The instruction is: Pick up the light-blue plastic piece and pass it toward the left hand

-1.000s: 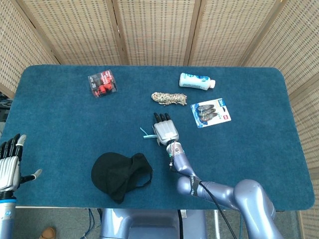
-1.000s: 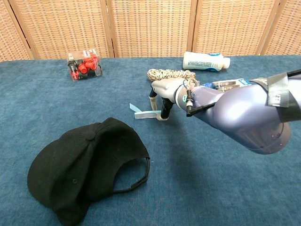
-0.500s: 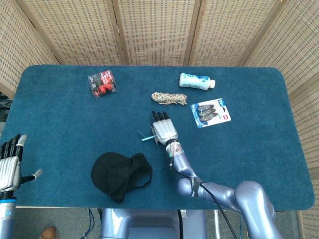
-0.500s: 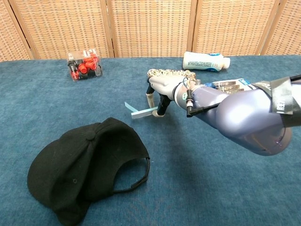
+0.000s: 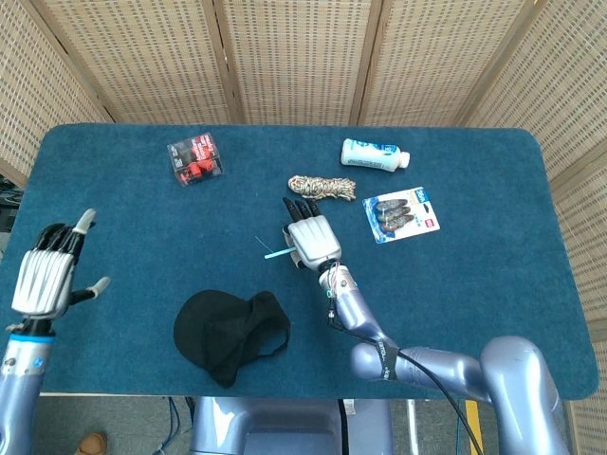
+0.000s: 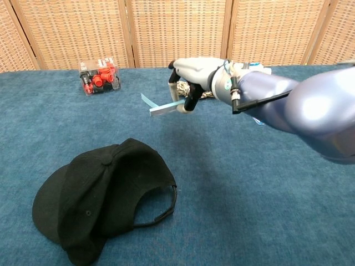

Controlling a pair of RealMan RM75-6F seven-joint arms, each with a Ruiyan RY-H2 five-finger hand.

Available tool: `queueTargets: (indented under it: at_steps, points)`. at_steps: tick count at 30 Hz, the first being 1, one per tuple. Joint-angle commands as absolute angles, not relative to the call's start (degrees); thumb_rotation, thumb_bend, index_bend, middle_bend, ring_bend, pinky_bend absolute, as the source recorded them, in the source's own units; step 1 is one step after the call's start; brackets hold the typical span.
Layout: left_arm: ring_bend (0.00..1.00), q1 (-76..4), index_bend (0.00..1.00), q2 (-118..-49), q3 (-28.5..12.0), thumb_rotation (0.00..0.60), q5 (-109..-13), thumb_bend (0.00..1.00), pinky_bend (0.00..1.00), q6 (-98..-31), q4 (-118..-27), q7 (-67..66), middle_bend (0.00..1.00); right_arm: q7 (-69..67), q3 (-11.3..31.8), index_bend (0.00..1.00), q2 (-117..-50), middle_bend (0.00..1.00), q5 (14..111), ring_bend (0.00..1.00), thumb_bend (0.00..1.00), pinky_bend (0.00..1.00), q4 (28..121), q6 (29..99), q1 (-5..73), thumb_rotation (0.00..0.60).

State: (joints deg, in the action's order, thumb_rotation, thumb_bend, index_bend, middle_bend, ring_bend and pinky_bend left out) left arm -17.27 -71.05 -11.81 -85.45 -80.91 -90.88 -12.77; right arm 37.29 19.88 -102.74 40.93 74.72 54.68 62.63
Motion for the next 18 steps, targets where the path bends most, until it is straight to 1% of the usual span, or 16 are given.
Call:
queueTargets:
  at_steps: [1, 3, 4, 6, 9, 11, 14, 18]
  points:
    - [0.83, -27.21, 0.11, -75.24, -15.63, 0.600, -91.80, 0.00, 0.78, -76.75, -80.99, -8.56, 0.85, 39.34, 20.10, 0.69, -100.57, 0.00, 40.05, 0.00, 0.47, 0.00, 78.06, 56.85, 62.09, 0.600]
    - [0.91, -30.51, 0.16, -77.08, -16.02, 0.600, -92.50, 0.00, 0.87, -74.32, -78.27, -7.89, 0.92, 40.04, 20.09, 0.69, -100.02, 0.00, 39.58, 0.00, 0.47, 0.00, 79.14, 57.56, 62.03, 0.600]
    - [0.93, -32.48, 0.19, -78.10, -16.15, 0.600, -92.45, 0.00, 0.89, -72.34, -77.11, -7.78, 0.94, 40.50, 20.10, 0.69, -99.71, 0.00, 39.26, 0.00, 0.47, 0.00, 79.66, 57.98, 62.04, 0.600]
    - [0.96, -35.53, 0.23, -79.59, -16.22, 0.600, -91.98, 0.00, 0.92, -68.84, -76.02, -8.01, 0.97, 41.15, 20.15, 0.69, -99.18, 0.00, 38.64, 0.00, 0.48, 0.00, 80.43, 58.55, 62.04, 0.600]
    - [0.98, -38.86, 0.29, -81.35, -16.30, 0.600, -90.24, 0.00, 0.93, -64.29, -75.90, -8.78, 0.99, 41.97, 20.20, 0.69, -98.38, 0.00, 37.72, 0.00, 0.51, 0.00, 81.19, 59.04, 62.09, 0.600]
    - [0.98, -40.83, 0.31, -82.60, -16.50, 0.600, -88.93, 0.00, 0.93, -61.66, -75.69, -9.86, 0.99, 42.35, 20.26, 0.69, -97.89, 0.00, 37.07, 0.00, 0.52, 0.00, 81.47, 59.14, 62.13, 0.600]
    - [0.98, -42.43, 0.33, -84.13, -16.72, 0.600, -87.34, 0.00, 0.93, -60.20, -75.50, -10.93, 1.00, 42.57, 20.31, 0.69, -97.45, 0.00, 36.37, 0.00, 0.52, 0.00, 81.74, 59.12, 62.25, 0.600]
    - [0.98, -44.06, 0.37, -85.92, -16.85, 0.600, -86.05, 0.01, 0.93, -59.21, -74.95, -12.07, 1.00, 42.58, 20.23, 0.69, -97.15, 0.00, 35.99, 0.00, 0.52, 0.00, 81.89, 59.12, 62.36, 0.600]
